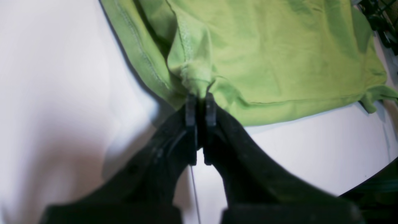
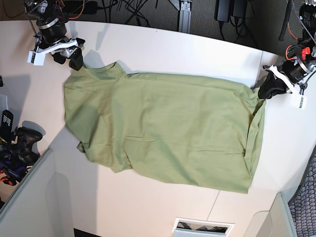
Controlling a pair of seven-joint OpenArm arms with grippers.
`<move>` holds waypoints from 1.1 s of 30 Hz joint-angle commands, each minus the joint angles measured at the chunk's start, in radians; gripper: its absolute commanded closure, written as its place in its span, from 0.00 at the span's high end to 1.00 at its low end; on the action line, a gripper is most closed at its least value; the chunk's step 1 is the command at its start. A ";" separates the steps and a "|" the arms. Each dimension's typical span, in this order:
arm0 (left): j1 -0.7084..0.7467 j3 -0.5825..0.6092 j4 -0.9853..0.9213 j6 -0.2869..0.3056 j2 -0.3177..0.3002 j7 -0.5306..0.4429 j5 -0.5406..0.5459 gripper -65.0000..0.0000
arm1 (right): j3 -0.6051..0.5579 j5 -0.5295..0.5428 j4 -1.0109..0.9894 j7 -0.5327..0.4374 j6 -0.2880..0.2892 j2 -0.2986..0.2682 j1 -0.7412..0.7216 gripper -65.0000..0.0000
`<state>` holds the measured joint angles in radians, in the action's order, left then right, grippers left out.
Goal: Layout the t-shirt on the table in an organized manner, then fold the t-shirt properly
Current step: 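Pull the shoulder corners apart to smooth the shirt flat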
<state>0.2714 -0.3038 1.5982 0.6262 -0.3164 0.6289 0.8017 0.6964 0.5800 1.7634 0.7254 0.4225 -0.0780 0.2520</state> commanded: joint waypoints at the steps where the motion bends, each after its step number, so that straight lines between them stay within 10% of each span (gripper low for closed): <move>1: -0.005 -0.005 0.019 0.023 -0.014 -0.015 0.017 0.00 | 0.004 0.021 0.018 -0.022 -0.002 0.003 -0.012 0.62; 13: -0.003 -0.005 0.019 0.023 -0.014 -0.008 0.017 0.00 | -0.006 0.003 -0.209 -0.027 -0.038 0.048 -0.178 0.61; 19: -0.003 -0.005 0.019 0.023 -0.014 -0.009 0.017 0.00 | -0.006 0.000 -0.233 -0.023 -0.037 0.048 -0.193 0.00; 33: 0.079 -0.005 0.079 0.072 -0.134 0.053 0.168 0.00 | -0.005 0.078 -0.031 0.043 -0.034 -0.029 -0.042 0.00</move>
<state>0.3576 -0.3023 1.6573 0.6765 -0.4358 0.7006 0.9447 0.6888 0.6376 1.7153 0.7883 0.3798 -0.0940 0.2150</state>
